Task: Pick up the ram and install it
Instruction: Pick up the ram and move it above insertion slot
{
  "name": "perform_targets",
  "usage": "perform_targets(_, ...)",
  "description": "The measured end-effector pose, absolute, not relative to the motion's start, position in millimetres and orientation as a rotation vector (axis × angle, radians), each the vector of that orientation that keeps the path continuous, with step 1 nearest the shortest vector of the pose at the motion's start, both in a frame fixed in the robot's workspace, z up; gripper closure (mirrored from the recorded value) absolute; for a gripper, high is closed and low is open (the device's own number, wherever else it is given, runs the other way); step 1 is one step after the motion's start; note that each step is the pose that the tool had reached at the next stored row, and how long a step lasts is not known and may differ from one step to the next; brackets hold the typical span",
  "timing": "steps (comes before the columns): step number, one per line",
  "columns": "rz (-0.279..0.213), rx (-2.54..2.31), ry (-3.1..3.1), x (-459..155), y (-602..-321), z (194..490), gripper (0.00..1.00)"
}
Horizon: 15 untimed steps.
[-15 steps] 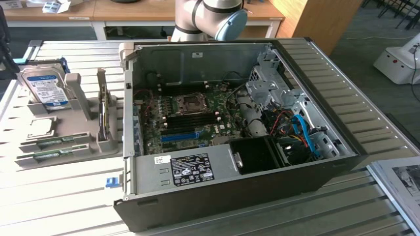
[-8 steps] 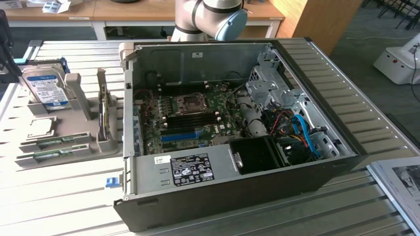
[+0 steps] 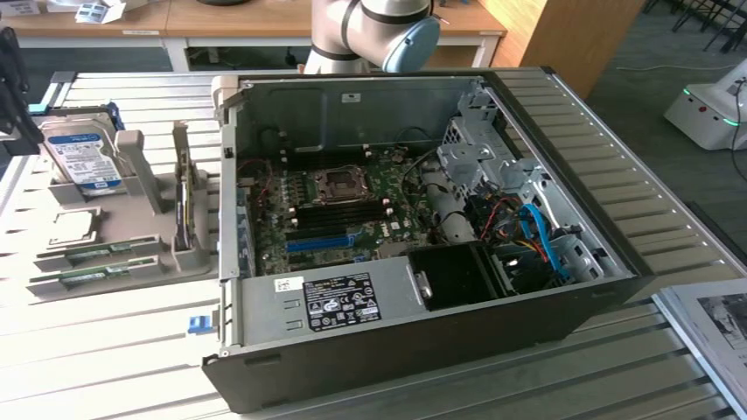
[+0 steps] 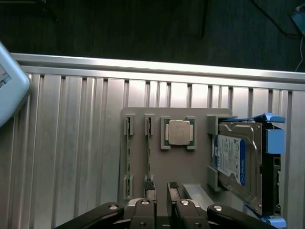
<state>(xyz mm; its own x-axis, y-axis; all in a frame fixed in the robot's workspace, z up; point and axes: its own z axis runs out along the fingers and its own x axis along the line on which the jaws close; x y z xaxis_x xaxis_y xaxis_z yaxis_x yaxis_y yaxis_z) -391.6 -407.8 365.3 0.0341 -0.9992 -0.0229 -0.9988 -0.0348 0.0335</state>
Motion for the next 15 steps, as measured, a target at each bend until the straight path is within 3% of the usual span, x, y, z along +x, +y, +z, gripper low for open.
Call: perform_targets(15, -0.062, 2.253, -2.177, -391.6, -407.7, 345.5, 0.76)
